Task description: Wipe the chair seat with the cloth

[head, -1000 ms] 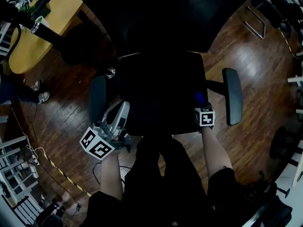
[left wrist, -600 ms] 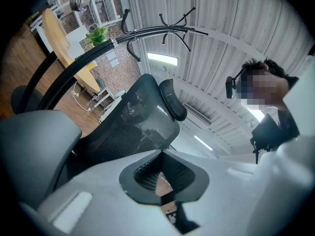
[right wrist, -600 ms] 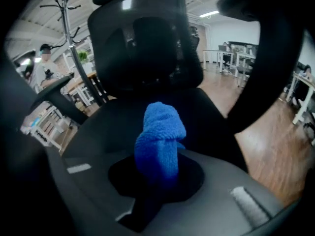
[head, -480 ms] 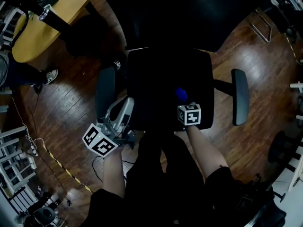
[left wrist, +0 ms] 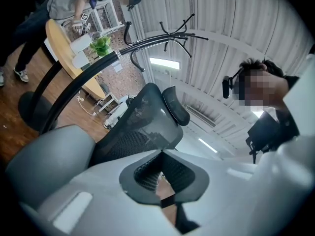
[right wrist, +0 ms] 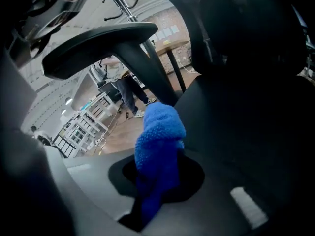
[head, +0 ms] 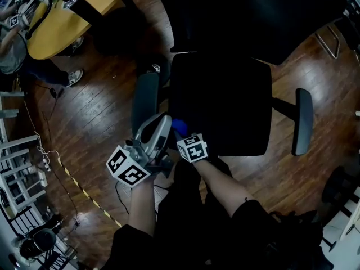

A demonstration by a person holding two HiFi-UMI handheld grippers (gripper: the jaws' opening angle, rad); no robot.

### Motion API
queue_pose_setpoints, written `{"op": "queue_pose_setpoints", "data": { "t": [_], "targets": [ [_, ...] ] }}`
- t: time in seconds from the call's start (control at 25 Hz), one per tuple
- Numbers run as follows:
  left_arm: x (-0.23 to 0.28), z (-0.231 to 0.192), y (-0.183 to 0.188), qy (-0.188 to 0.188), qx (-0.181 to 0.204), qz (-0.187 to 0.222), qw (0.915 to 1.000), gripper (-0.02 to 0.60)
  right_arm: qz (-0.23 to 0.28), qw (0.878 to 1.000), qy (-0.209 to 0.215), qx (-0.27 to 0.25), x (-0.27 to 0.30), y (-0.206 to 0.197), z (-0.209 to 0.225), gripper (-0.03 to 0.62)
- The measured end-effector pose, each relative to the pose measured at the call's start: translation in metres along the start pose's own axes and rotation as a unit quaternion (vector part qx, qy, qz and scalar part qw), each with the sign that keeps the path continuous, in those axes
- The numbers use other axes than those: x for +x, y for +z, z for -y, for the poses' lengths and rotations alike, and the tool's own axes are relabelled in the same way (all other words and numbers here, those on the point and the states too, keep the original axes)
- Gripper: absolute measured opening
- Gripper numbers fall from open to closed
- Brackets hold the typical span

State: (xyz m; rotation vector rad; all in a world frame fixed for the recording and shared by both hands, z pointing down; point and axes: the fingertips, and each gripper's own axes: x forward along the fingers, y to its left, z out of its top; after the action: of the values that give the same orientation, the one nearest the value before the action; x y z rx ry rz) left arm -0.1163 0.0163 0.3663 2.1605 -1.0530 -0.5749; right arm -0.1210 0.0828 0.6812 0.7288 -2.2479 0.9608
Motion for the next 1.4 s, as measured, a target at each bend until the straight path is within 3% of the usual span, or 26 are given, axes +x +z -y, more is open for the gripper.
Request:
{"op": "queue_pose_setpoints", "data": {
  "t": [0.2, 0.44, 0.72, 1.08, 1.2, 1.4],
  "targets": [
    [-0.002, -0.004, 0.001, -0.002, 0.001, -0.007, 1.0000, -0.003, 0.000, 1.000, 0.007, -0.020, -0.001, -0.003, 0.004, 0.038],
    [0.010, -0.002, -0.010, -0.015, 0.000, -0.025, 0.9996, -0.003, -0.016, 1.000, -0.020, -0.002, -0.021, -0.023, 0.041, 0.037],
    [0.029, 0.002, -0.026, -0.034, -0.007, -0.047, 0.9983, -0.003, -0.009, 0.995, -0.093, 0.046, -0.083, -0.043, 0.131, 0.037],
    [0.057, 0.011, -0.043, -0.055, -0.011, -0.069, 0.9960, -0.003, 0.010, 0.974, -0.192, 0.121, -0.187, -0.071, 0.232, 0.037],
    [0.065, 0.013, -0.047, -0.058, -0.012, -0.074, 0.9955, -0.003, 0.024, 0.967, -0.209, 0.143, -0.207, -0.074, 0.254, 0.037],
    [0.068, 0.013, -0.048, -0.059, -0.017, -0.073, 0.9954, -0.003, 0.022, 0.966, -0.217, 0.139, -0.212, -0.066, 0.255, 0.037]
  ]
}}
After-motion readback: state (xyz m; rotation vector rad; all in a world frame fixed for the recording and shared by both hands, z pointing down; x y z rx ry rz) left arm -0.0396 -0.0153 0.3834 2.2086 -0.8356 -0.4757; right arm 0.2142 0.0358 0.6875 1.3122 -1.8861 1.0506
